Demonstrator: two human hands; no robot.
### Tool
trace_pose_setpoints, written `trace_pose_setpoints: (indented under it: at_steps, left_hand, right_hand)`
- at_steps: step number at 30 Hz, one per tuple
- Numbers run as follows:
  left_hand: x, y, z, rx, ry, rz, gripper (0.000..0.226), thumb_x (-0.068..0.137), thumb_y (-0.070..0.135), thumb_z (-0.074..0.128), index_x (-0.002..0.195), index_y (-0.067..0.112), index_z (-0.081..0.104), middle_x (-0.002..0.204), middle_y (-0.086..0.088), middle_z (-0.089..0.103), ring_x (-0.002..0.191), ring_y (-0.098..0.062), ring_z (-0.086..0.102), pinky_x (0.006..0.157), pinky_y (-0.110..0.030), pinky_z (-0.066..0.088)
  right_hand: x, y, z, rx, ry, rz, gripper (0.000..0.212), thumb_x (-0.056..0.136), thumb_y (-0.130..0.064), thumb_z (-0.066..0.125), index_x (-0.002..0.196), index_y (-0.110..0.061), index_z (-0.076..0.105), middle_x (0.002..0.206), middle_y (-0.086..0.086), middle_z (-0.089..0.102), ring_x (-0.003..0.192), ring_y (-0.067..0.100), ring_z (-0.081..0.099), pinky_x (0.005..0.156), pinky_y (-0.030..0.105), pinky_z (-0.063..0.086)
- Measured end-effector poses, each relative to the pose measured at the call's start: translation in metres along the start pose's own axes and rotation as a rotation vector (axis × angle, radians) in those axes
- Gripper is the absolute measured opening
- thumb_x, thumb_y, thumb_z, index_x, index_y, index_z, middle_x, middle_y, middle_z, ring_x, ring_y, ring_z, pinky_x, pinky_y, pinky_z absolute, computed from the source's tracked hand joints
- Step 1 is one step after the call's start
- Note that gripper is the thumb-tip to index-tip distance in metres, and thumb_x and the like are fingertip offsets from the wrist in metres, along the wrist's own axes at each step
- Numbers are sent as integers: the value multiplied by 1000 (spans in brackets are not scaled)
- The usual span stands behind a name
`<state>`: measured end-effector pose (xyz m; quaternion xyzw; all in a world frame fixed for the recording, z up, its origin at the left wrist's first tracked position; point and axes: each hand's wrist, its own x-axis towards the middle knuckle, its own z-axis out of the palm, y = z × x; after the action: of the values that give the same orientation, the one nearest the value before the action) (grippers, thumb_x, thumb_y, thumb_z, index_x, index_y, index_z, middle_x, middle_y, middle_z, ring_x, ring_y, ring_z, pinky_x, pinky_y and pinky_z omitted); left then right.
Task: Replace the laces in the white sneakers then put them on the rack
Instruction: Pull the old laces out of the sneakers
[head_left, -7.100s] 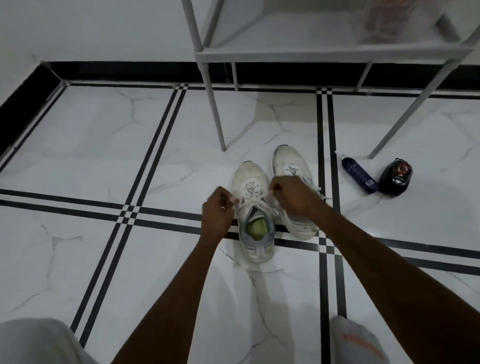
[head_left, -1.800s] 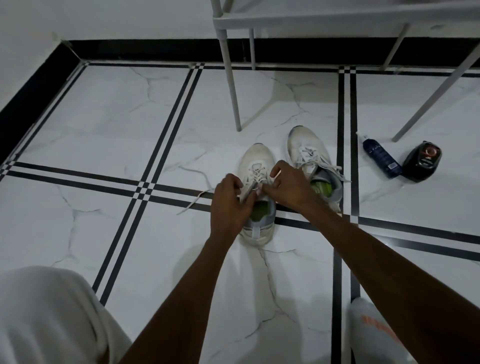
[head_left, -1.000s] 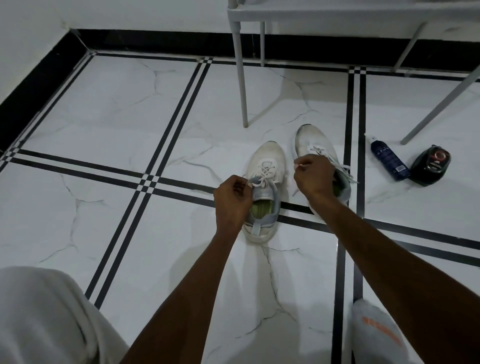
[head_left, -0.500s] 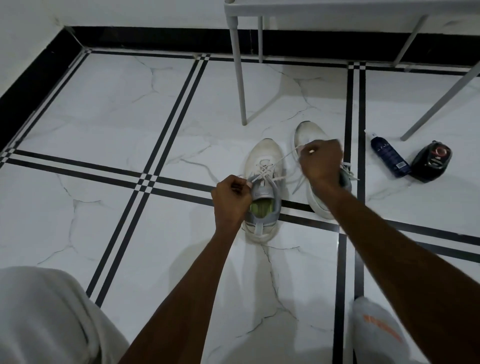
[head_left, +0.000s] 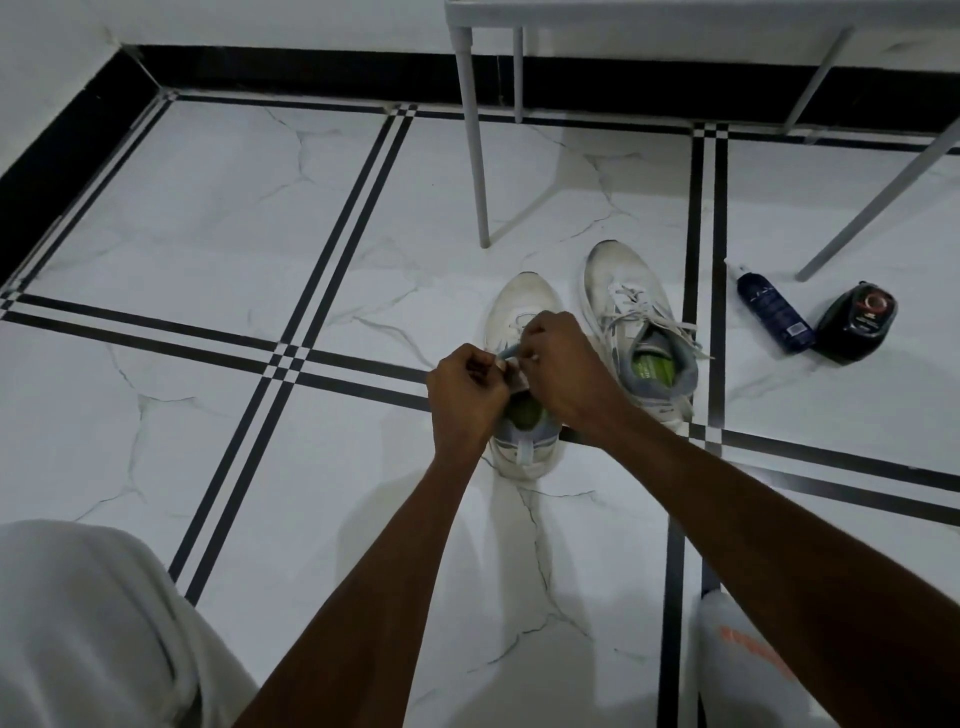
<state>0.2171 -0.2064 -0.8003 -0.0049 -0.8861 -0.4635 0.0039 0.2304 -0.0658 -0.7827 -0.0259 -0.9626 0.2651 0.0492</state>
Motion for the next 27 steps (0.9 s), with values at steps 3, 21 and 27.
trace_pose_setpoints:
  at_steps: [3,21,27]
  left_hand:
    - [-2,0,0,-16,5,18,3,83,11,71,83,9,71,71,3,71,67,-11,67,68,-29,57]
    - [-5,-5,1,-3,16,85,10,88,16,72,96,10,72,74,7,68,68,-4,64,65,-6,45]
    - [-3,-8,0,1,-3,102,9,90,18,69,89,9,71,70,8,66,66,0,64,61,-12,48]
  right_hand:
    - [17,33,-33,211,364,440,15,81,-8,66,70,-2,75,71,11,72,68,21,68,72,20,49]
    - [1,-1,-5,-107,-176,34,16,93,-20,62,99,-11,74,118,8,55,106,26,54,86,40,51]
    - [14,17,-30,202,321,384,23,96,-11,58,116,-2,53,124,18,49,101,26,54,80,19,34]
